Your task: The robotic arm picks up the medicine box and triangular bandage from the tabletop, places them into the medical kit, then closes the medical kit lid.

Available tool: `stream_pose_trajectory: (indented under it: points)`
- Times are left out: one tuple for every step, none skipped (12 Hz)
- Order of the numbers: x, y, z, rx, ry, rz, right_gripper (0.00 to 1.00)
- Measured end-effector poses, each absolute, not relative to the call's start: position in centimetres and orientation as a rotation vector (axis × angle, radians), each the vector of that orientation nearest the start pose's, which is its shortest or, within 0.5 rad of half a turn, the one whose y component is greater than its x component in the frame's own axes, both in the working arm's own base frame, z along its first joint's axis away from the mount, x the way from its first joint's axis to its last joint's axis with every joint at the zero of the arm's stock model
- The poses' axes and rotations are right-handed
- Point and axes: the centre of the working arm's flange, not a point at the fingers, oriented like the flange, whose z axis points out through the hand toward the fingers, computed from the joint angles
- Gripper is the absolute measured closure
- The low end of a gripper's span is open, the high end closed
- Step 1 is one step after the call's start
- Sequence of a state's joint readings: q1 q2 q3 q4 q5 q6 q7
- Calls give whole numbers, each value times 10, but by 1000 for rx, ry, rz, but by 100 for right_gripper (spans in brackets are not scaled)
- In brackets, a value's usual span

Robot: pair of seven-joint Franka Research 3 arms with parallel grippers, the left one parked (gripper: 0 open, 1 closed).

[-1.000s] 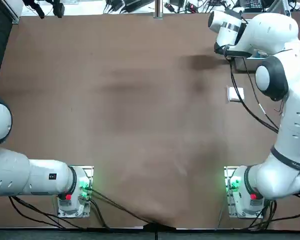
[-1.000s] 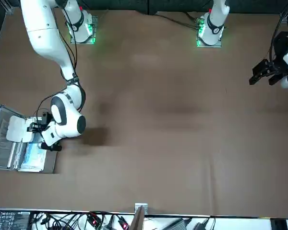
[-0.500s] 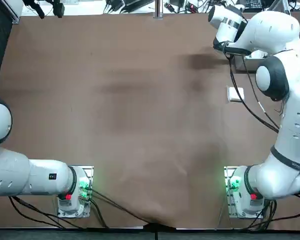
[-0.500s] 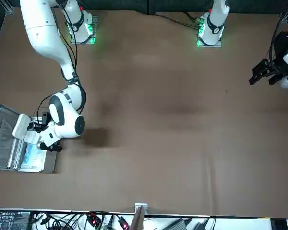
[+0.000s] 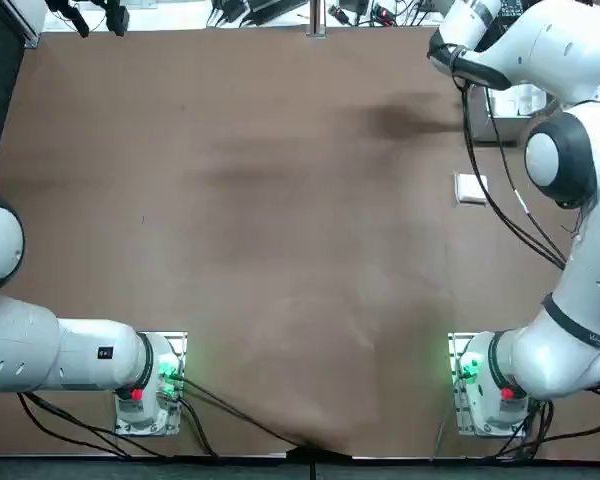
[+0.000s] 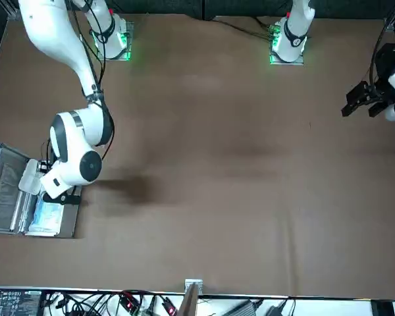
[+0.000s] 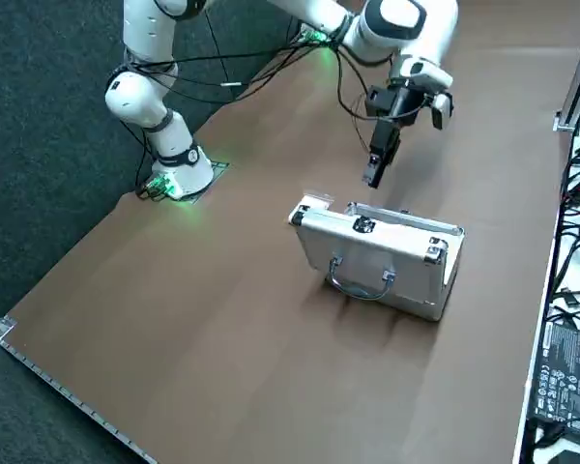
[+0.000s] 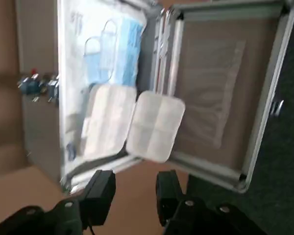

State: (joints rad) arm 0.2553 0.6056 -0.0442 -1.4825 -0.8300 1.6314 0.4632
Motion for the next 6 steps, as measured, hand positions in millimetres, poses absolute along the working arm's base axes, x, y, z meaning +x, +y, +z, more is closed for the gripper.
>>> stream_pose_trajectory:
  points:
    - [667,74,332,2248,-6,-178,46]
    - [663,78,337,2281,-23,-206,48]
    - [658,83,341,2325,-40,-241,48]
    - [647,97,347,2451,-69,-321,49]
    - [641,104,348,2498,-78,-356,50]
    - [634,108,345,2522,-77,-386,50]
